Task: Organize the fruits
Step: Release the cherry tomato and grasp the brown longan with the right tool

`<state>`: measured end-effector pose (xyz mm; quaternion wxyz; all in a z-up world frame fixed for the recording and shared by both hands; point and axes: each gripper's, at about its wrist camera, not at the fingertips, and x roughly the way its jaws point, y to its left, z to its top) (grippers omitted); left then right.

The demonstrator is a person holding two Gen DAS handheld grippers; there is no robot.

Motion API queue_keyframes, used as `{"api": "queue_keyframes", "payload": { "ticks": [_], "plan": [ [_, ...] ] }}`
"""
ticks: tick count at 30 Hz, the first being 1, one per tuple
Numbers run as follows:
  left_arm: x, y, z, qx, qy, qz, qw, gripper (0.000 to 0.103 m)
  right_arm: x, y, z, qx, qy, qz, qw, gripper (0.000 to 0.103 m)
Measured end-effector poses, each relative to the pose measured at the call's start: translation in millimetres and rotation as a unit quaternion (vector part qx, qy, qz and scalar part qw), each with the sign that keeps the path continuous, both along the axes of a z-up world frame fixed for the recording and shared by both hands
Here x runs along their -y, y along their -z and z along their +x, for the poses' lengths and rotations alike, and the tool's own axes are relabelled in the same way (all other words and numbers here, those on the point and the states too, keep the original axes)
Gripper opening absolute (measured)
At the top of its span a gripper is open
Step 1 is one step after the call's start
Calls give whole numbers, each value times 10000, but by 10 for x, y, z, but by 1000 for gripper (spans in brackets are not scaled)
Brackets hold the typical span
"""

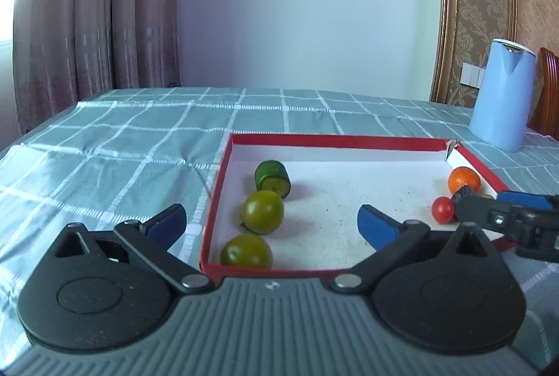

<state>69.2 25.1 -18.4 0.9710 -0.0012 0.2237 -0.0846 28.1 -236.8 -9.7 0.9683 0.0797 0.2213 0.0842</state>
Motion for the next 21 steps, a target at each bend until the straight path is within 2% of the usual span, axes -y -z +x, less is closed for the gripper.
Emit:
{"api": "queue_keyframes", "payload": {
  "ticks": [8, 13, 18, 21],
  "plan": [
    [20, 28, -20, -44, 13, 115, 9999, 103, 200, 22, -268, -57, 8, 401, 9992, 79],
    [-14, 44, -48, -112, 25, 46, 9999, 103, 245, 84, -451, -85, -62, 331, 9994, 80],
    [-58, 44, -75, -136, -6, -51, 9999, 103, 138, 140, -569, -261, -589, 247, 9976, 80],
    [-63, 50, -61, -199, -14, -64, 9998, 103, 11, 164, -572, -376, -809, -34, 9960, 80]
  ]
}}
